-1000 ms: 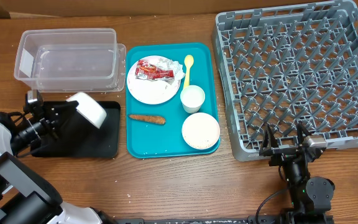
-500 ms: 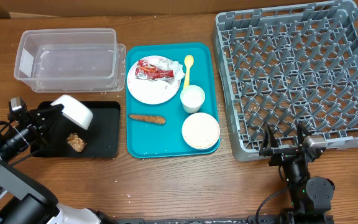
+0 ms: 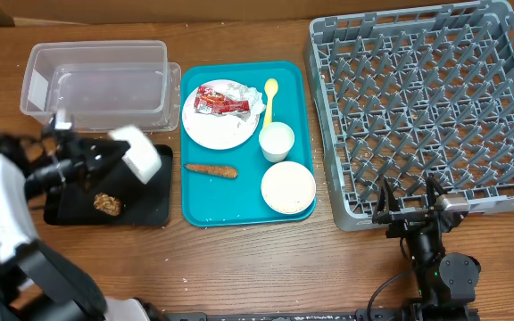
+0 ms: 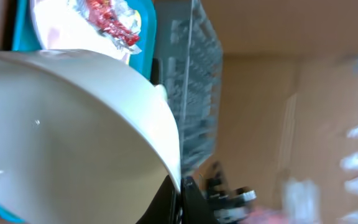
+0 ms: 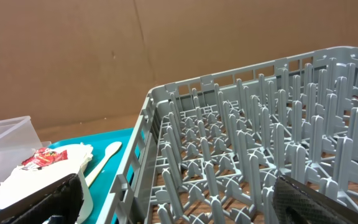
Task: Sort waste into correct bins and load items into the dishwasher
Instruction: 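Carry the empty white bowl back and set it on the teal tray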
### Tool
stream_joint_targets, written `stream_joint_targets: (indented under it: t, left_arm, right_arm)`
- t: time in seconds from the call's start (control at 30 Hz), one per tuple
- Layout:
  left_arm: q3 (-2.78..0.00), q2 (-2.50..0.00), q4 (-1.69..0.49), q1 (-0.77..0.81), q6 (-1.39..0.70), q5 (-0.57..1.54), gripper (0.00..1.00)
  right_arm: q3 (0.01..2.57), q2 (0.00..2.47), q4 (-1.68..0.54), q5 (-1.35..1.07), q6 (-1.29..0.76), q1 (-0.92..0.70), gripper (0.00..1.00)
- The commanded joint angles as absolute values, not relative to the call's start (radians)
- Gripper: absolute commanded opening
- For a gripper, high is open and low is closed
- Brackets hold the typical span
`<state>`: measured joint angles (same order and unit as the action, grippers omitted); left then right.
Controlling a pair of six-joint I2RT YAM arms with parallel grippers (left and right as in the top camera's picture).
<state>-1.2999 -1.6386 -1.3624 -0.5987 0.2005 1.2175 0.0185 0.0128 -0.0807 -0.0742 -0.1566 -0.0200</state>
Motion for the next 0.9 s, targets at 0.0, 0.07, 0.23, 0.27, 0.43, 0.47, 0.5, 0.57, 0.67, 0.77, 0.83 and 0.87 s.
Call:
stream_joint_targets:
  t: [0.0,0.07,0.23,0.27,0.43,0.47,0.5,0.57,0.67,0.77,0.83,0.87]
  left_arm:
    - [-1.393,-1.52,-1.276,-0.418,-0.056,0.863,0.04]
    - [-1.419,-1.48,-1.217,-0.281,-0.207,0.643,0.04]
    - [-1.435,-1.457,-1.095,0.181,-0.485,0.19,0.04]
    - [-1.435,-1.472,-1.093,0.258,-0.524,0.134,0.04]
    - [-1.435,-1.592,-1.093,0.498,-0.615,0.056,0.04]
    - [-1.435,-1.619,-1.093,0.524,-0.622,0.04,0.04]
    - [-1.435,-1.645,-1.094,0.542,-0.626,0.025,0.04]
    - [-1.435,-1.699,-1.097,0.566,-0.626,0.019,0.04]
    - [-1.435,-1.754,-1.115,0.571,-0.626,0.039,0.04]
    - [-1.435,-1.82,-1.169,0.571,-0.626,0.044,0.04]
    - [-1.435,-1.849,-1.186,0.571,-0.625,0.046,0.04]
    - [-1.435,-1.862,-1.192,0.571,-0.625,0.052,0.04]
  right_arm:
    - [0.008,0.003,-0.076,-0.076,-0.156,-0.015,1.0]
    - [0.008,0.003,-0.076,-0.076,-0.156,-0.015,1.0]
    - [0.008,0.003,-0.076,-0.076,-0.156,-0.015,1.0]
    - [0.008,0.003,-0.076,-0.076,-0.156,-0.015,1.0]
    - [0.008,0.003,-0.076,-0.076,-0.156,-0.015,1.0]
    - [0.008,0.003,-0.076,-0.076,-0.156,-0.015,1.0]
    - [0.008,0.003,-0.076,-0.076,-0.156,-0.015,1.0]
    - [0.008,0.003,-0.076,-0.076,-0.156,-0.015,1.0]
    - [0.008,0.003,-0.076,-0.076,-0.156,-0.015,1.0]
    - [0.008,0.003,-0.076,-0.076,-0.156,-0.015,1.0]
    - [0.008,0.003,-0.076,-0.076,-0.156,-0.015,1.0]
    - [0.008,0.003,-0.076,-0.076,-0.156,-0.015,1.0]
